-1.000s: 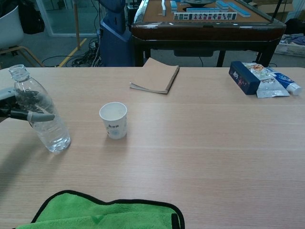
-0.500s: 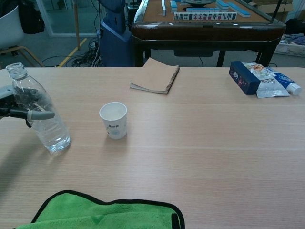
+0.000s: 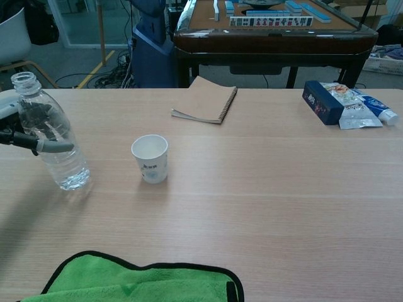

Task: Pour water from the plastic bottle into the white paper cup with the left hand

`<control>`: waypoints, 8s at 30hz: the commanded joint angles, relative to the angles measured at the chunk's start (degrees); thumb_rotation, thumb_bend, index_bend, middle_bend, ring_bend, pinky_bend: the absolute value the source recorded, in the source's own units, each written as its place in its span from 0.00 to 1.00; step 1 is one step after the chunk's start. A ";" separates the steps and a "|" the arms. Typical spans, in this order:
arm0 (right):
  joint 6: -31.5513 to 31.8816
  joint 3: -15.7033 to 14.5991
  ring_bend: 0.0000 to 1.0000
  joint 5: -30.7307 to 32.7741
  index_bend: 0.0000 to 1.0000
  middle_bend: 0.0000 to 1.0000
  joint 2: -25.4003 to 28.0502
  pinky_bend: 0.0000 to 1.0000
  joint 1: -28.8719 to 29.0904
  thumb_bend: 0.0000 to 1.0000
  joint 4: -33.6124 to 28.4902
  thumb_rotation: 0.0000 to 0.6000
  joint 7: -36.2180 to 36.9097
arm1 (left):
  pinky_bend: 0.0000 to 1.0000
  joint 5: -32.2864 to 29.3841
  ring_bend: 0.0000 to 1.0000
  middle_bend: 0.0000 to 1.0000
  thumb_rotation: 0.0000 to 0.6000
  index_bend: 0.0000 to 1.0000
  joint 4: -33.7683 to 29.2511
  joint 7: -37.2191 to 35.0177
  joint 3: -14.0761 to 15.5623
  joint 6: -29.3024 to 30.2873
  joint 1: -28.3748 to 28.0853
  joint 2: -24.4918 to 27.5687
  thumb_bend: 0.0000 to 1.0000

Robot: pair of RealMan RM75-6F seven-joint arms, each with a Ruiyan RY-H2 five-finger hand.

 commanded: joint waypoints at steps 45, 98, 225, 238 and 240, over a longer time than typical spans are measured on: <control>0.74 0.05 0.22 -0.38 0.23 0.21 0.75 0.47 -0.33 0.17 -0.21 1.00 1.35 | 0.63 1.28 0.52 0.58 1.00 0.59 9.47 56.82 4.08 6.36 -10.63 -6.79 0.06; 0.97 -0.13 0.22 -1.09 0.23 0.21 1.56 0.47 -0.43 0.17 0.08 1.00 4.19 | 0.63 -11.72 0.52 0.59 1.00 0.59 13.11 89.45 5.02 4.31 -20.16 -12.59 0.07; 0.28 -0.83 0.22 -1.54 0.23 0.21 1.06 0.47 -0.24 0.17 0.00 1.00 3.09 | 0.64 -11.49 0.54 0.61 1.00 0.59 -4.09 29.40 -5.40 11.58 -7.06 -2.74 0.07; -0.59 -0.93 0.22 -1.16 0.23 0.21 0.49 0.47 0.04 0.17 0.17 1.00 1.94 | 0.64 -8.30 0.53 0.61 1.00 0.59 0.45 18.45 -4.35 11.67 -3.44 -2.21 0.07; -0.68 -0.95 0.22 -1.12 0.23 0.21 0.41 0.47 0.07 0.17 0.20 1.00 1.78 | 0.64 -8.17 0.53 0.61 1.00 0.59 1.19 17.50 -4.17 11.50 -3.09 -2.39 0.07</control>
